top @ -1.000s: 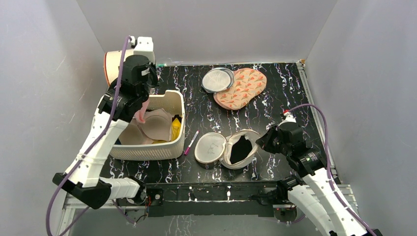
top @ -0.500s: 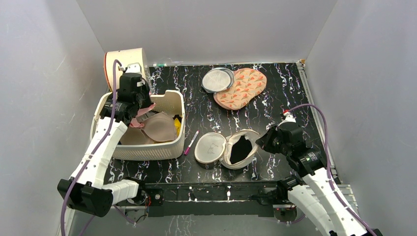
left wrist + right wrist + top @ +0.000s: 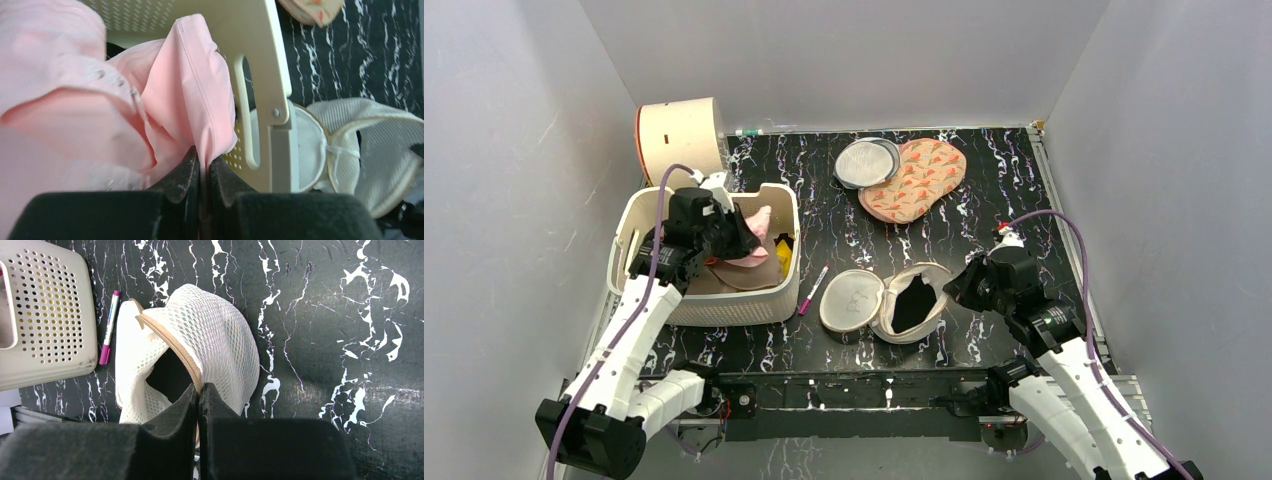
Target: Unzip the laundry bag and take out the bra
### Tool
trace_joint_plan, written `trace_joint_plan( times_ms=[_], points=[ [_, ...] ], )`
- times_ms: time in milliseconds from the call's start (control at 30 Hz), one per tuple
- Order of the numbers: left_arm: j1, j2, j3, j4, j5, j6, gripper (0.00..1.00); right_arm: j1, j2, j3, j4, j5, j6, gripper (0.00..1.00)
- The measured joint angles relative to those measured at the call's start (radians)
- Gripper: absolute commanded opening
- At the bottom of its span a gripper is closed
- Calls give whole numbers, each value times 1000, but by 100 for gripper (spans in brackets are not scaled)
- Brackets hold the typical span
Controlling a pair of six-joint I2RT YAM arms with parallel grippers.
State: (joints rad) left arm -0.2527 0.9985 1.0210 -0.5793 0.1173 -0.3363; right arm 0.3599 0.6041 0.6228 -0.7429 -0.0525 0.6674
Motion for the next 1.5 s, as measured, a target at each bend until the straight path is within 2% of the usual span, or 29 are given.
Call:
trace_joint_plan(
  times_ms=[167,300,433,467,667,833,933,1100,1200,1367,1433,1500],
  points=[
    [0,24,-108,55,131,-81,0,0,0,0,1,0,-4,0],
    [0,64,-138,68,152,-144,0,0,0,0,1,0,-7,0],
    [0,35,-188,85,150,-204,1,0,0,0,1,0,-8,0],
    [0,21,-199,85,146,-216,8,0,0,0,1,0,-8,0],
    [0,-39,-195,42,101,-236,64,0,0,0,2,-3,-10,0],
    [0,-79,-113,-22,49,-217,87,0,0,0,2,-7,-11,0],
    [0,-108,-43,-27,40,-206,95,0,0,0,2,-7,-11,0],
    [0,-124,29,1,68,-207,98,0,-3,0,-1,-11,-11,0],
    [0,-109,24,43,126,-239,91,0,-11,0,-2,-15,-10,0],
    [-22,-106,-148,298,301,-385,85,0,-25,-28,-6,-27,-2,0],
    [-91,-91,-203,356,306,-426,83,0,-26,-42,-9,-33,6,0],
    [-295,-50,-200,405,191,-419,69,0,-26,-49,-12,-41,15,0]
  ],
)
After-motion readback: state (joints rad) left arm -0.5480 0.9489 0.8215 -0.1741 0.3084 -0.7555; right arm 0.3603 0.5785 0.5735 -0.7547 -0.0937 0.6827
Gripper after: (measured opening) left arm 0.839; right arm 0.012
